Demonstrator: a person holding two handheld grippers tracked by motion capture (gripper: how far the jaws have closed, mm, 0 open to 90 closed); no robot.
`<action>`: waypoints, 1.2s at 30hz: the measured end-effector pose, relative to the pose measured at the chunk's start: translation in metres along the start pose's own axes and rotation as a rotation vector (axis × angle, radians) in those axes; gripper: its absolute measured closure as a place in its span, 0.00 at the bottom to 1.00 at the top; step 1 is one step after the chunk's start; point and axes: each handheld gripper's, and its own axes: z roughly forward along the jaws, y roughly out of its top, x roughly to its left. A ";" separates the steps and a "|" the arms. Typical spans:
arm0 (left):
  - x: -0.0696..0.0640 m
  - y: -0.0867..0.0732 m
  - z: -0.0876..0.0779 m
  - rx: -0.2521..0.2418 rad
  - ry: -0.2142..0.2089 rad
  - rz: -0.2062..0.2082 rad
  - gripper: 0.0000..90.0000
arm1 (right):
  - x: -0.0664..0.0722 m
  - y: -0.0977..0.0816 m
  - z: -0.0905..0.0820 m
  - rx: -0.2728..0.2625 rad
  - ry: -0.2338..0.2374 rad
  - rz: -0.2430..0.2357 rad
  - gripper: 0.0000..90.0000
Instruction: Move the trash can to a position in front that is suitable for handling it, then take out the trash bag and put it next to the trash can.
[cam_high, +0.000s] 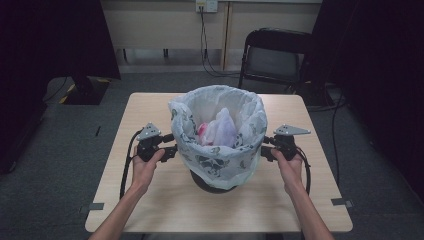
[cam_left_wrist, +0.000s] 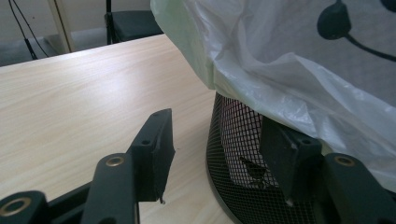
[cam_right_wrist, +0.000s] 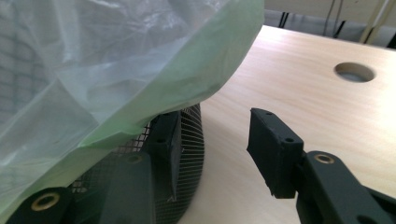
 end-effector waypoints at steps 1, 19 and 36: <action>-0.001 0.000 -0.002 0.003 -0.003 0.010 0.51 | 0.000 -0.002 -0.001 -0.003 0.012 0.020 0.61; -0.013 -0.018 -0.047 0.040 -0.140 0.006 0.51 | 0.035 -0.015 -0.021 0.030 0.114 -0.021 0.62; 0.012 -0.023 -0.050 0.077 -0.038 0.027 0.27 | 0.021 -0.009 -0.024 0.060 0.073 0.005 0.26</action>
